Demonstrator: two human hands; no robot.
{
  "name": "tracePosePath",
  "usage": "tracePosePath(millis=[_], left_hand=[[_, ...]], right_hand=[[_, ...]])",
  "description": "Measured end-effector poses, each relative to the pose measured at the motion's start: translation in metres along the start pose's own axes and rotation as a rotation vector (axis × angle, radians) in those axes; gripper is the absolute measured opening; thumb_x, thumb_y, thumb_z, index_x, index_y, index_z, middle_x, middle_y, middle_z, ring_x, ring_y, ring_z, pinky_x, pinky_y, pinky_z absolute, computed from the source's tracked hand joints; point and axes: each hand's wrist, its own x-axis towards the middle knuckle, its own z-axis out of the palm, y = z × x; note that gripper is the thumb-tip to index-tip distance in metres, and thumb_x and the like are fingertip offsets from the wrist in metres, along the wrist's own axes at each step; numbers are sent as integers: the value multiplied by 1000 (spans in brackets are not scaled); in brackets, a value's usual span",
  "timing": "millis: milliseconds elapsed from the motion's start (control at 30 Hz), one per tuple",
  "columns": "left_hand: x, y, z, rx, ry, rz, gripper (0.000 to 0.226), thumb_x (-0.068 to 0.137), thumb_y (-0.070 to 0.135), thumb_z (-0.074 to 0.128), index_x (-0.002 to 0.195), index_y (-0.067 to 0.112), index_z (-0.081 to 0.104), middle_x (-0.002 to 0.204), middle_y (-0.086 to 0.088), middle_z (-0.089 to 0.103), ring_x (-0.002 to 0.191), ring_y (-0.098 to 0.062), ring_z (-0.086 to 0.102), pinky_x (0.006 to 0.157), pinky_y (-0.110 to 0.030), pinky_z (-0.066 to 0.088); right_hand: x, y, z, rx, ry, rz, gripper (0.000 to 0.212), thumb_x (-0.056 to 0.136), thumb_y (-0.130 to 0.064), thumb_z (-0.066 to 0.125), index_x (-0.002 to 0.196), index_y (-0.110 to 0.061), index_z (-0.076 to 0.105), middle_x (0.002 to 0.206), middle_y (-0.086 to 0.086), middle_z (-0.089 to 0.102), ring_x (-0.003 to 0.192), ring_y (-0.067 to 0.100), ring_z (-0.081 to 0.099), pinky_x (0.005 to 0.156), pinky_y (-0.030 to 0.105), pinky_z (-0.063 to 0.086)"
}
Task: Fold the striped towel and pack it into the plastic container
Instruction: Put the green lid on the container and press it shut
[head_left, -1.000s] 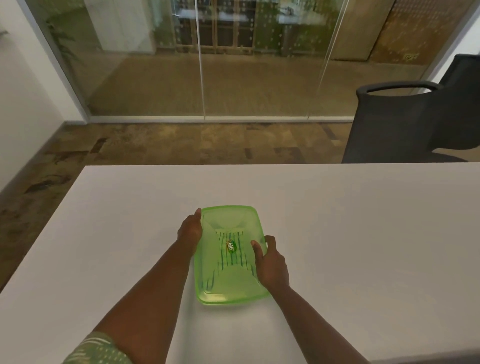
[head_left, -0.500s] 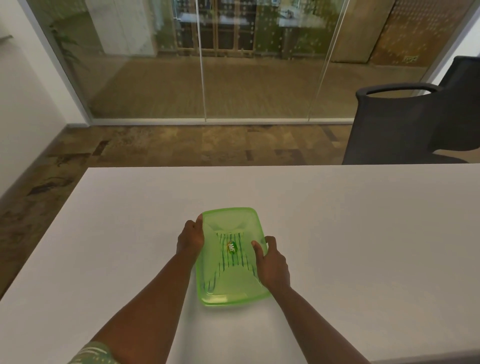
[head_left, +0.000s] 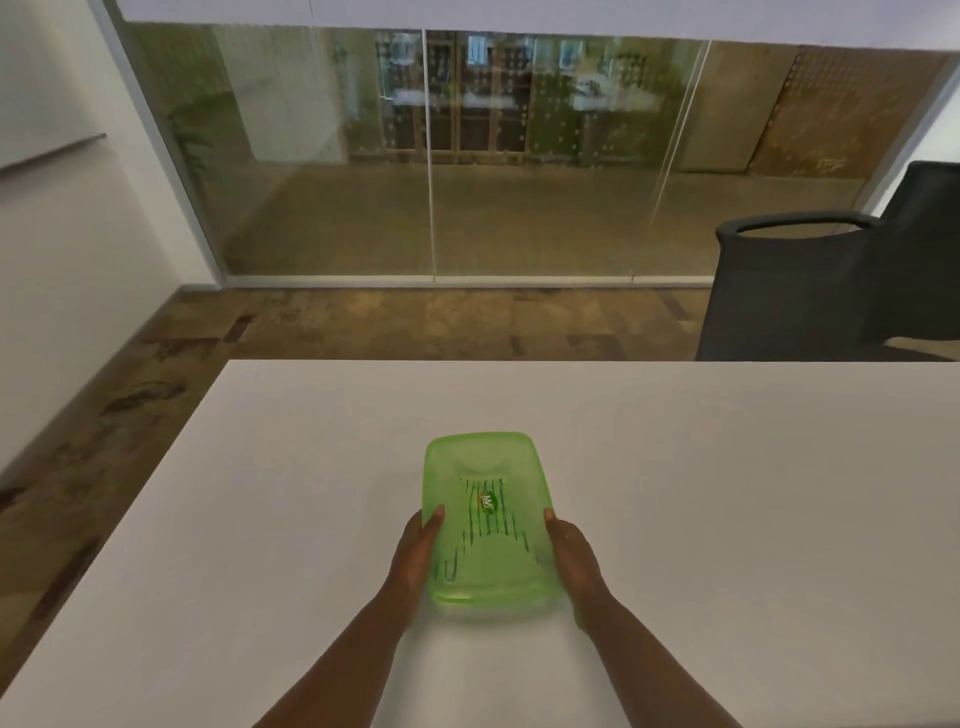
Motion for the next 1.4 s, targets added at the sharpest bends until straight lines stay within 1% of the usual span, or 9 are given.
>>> tracePosePath(millis=[233,400,500,700,833,1033,1100,1200,1400], left_hand=[[-15,0,11,4,19,29,52,89,14,60,137,9,40,134,-16,55,121,-32,54,105,-45,44],[-13,18,13,21,12,90,54,85,11,65,134,8,43,129,-16,57,110,-29,58,95,-39,48],[-12,27,11,22,28,102,63,82,13,69,136,12,36,127,-13,56,102,-24,55,87,-34,47],[-3,52,-16,45,26,146,65,77,13,74,133,11,40,128,-15,56,104,-26,56,90,-37,49],[3,68,-44,92,84,170,64,77,17,75,132,11,43,128,-15,57,113,-30,57,98,-44,49],[14,86,-97,115,167,178,61,77,21,74,130,10,46,126,-14,58,112,-30,57,97,-42,48],[20,89,-114,113,182,172,59,78,22,74,129,10,49,126,-14,60,109,-29,58,96,-41,49],[29,92,-138,116,205,162,57,79,23,73,129,9,50,126,-15,61,112,-30,58,97,-43,48],[48,96,-175,113,263,147,54,84,24,67,131,11,47,128,-16,58,111,-31,57,93,-42,47]], right_hand=[[-24,-8,4,245,-33,-24,40,96,-22,47,134,-13,44,132,14,54,119,30,52,103,45,43],[-29,-16,5,308,-19,-55,38,97,-20,44,134,-12,43,131,14,55,118,30,53,103,47,43],[-30,-24,10,327,-13,-81,38,97,-20,43,134,-11,42,132,15,54,118,31,53,103,49,43],[-29,-50,32,309,-45,-119,38,98,-22,41,135,-14,41,132,12,55,118,30,53,100,42,44],[-28,-66,58,300,-99,-112,36,98,-22,39,134,-18,42,130,10,55,116,28,53,90,34,42],[-24,-91,106,218,-214,-118,38,96,-17,40,134,-20,43,130,8,56,117,26,52,97,37,43],[-23,-99,120,195,-267,-106,40,94,-12,39,133,-19,44,125,6,57,113,24,53,89,33,47],[-23,-111,139,156,-330,-79,43,92,-8,38,132,-21,43,117,2,55,103,19,51,63,20,37],[-9,-117,180,78,-424,-69,47,93,-6,36,136,-23,37,134,6,52,105,19,50,64,22,39]])
